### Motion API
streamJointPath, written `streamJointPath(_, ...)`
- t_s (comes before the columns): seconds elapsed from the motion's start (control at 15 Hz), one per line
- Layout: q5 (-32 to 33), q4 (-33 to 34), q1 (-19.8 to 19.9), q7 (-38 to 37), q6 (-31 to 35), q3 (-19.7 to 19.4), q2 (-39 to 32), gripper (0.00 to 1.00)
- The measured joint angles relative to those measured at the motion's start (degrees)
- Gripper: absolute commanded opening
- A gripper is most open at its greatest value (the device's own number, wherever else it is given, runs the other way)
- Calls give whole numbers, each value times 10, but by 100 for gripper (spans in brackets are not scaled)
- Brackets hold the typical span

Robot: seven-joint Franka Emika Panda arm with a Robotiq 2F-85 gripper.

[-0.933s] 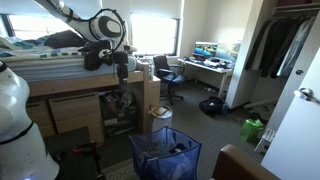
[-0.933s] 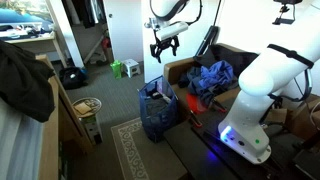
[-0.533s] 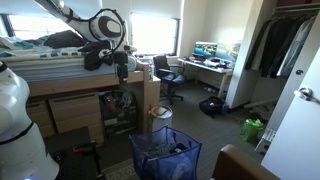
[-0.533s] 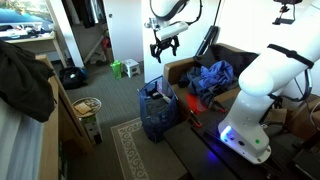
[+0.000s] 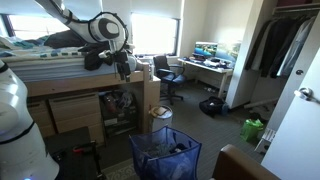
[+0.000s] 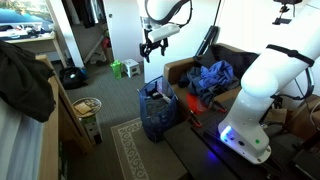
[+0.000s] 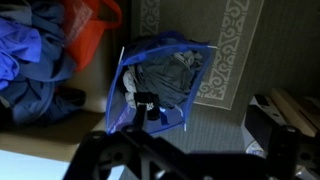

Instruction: Put the brown clothing on the bed in the laundry hamper

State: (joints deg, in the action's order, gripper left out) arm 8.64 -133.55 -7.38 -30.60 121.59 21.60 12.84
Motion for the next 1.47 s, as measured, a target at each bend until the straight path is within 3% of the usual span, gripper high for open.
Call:
streamJointPath(0.47,46,70,-55,-1,140,5,-93,100)
streamJointPath(1.13,49,93,-69,0,147,-3,-125,100)
streamJointPath(1.47,53,148,-85,26,211,-6,-182,100)
